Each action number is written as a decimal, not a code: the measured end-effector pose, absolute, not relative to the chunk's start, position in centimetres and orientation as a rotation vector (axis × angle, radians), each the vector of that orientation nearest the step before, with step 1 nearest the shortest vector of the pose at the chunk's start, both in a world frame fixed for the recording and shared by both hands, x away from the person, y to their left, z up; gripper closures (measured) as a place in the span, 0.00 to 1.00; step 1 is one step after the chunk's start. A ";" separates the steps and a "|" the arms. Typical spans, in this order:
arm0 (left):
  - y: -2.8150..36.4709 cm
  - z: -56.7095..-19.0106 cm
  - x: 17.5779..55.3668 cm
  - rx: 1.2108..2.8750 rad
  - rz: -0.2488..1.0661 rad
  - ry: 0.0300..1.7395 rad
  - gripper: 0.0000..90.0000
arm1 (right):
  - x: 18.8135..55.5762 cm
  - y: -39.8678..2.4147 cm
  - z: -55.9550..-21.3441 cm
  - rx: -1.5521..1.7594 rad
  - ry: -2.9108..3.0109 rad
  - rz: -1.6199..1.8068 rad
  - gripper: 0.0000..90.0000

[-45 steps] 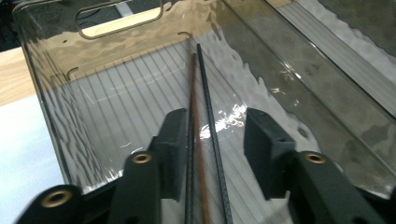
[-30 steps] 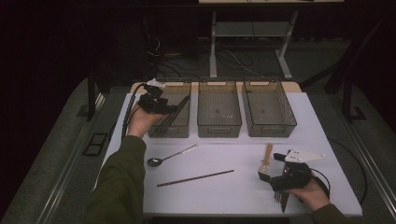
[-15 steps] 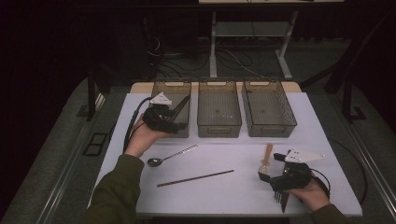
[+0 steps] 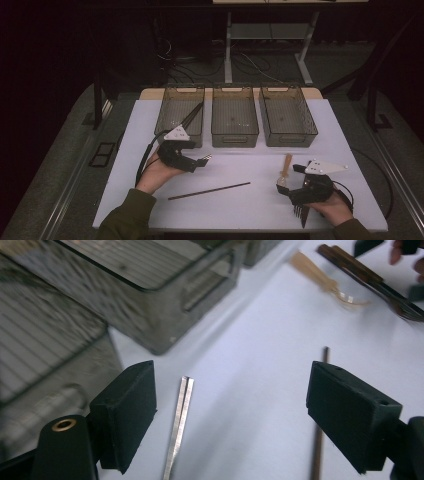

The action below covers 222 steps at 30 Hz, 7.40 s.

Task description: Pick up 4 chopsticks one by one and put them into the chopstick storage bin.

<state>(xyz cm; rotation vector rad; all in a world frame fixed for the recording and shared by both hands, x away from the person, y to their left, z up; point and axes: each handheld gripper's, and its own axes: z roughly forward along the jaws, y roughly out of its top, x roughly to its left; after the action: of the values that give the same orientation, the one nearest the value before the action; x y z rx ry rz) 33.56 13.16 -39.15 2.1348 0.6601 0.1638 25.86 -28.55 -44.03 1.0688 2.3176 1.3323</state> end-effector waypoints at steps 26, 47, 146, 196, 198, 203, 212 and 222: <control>11.6 -42.8 28.4 2.231 0.042 0.499 0.72 | 25.6 -28.4 -44.0 1.056 2.325 1.322 0.03; 10.9 -44.2 28.7 2.390 0.068 0.471 0.88 | 25.5 -28.4 -44.1 1.054 2.329 1.316 0.03; 17.5 -35.8 35.4 2.027 0.277 0.828 0.96 | 25.6 -28.4 -44.2 1.068 2.331 1.317 0.03; 17.2 -38.2 48.1 2.001 0.478 1.101 0.95 | 25.5 -28.3 -44.2 1.056 2.341 1.345 0.03; 17.1 -38.5 48.1 2.018 0.485 1.109 0.95 | 25.5 -28.2 -44.2 1.054 2.343 1.343 0.03; 16.9 -38.5 48.1 2.025 0.504 1.127 0.74 | 25.5 -28.2 -44.2 1.059 2.344 1.342 0.03; 17.2 -38.1 47.7 2.008 0.494 1.119 0.56 | 25.5 -28.1 -44.2 1.060 2.346 1.337 0.03; 17.0 -37.2 46.2 2.001 0.430 1.065 0.43 | 25.7 -28.1 -44.3 1.060 2.344 1.339 0.03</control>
<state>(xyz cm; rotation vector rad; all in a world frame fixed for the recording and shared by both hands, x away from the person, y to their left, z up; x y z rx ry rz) 46.20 16.96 -37.23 2.0009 1.0646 0.4302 25.69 -28.15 -44.29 1.0596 2.3435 1.3390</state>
